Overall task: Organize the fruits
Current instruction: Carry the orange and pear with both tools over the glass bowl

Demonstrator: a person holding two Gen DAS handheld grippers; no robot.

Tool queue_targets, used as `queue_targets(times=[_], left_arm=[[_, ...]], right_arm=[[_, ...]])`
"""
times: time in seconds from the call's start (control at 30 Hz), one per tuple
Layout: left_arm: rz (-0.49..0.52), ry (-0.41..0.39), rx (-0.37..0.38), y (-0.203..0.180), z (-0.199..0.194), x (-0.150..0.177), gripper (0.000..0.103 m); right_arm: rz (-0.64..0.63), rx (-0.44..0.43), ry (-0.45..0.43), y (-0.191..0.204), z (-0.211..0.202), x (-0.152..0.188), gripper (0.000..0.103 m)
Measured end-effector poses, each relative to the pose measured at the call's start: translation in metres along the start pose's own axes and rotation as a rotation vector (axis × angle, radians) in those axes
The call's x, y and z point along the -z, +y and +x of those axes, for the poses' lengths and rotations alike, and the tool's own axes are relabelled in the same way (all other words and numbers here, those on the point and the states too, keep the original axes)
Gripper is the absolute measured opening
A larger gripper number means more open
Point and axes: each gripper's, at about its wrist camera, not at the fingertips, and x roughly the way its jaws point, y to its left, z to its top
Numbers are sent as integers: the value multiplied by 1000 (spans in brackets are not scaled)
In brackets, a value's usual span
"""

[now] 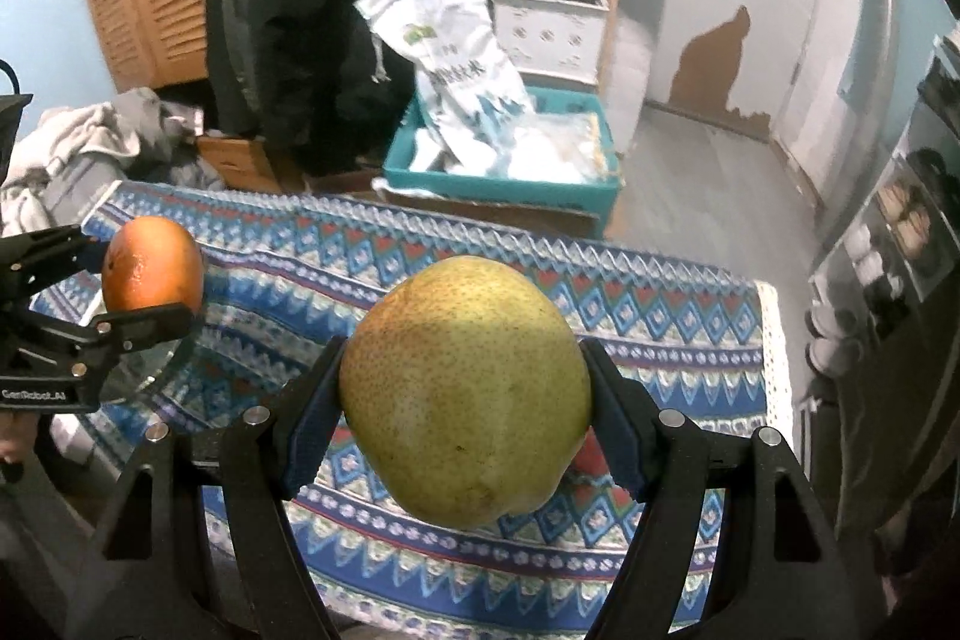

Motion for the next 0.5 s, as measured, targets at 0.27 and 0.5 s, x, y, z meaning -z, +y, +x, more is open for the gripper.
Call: queue_targets(times=[0.27,0.5], left_arm=[[-20,-64,-15,21,-36,3,69],[-68,-86,-35,48,-55,10,69]], right_arm=[[-31,-57,-40,33,-6,-22,74],[-54,-112,-61,66,-5,-41,74]])
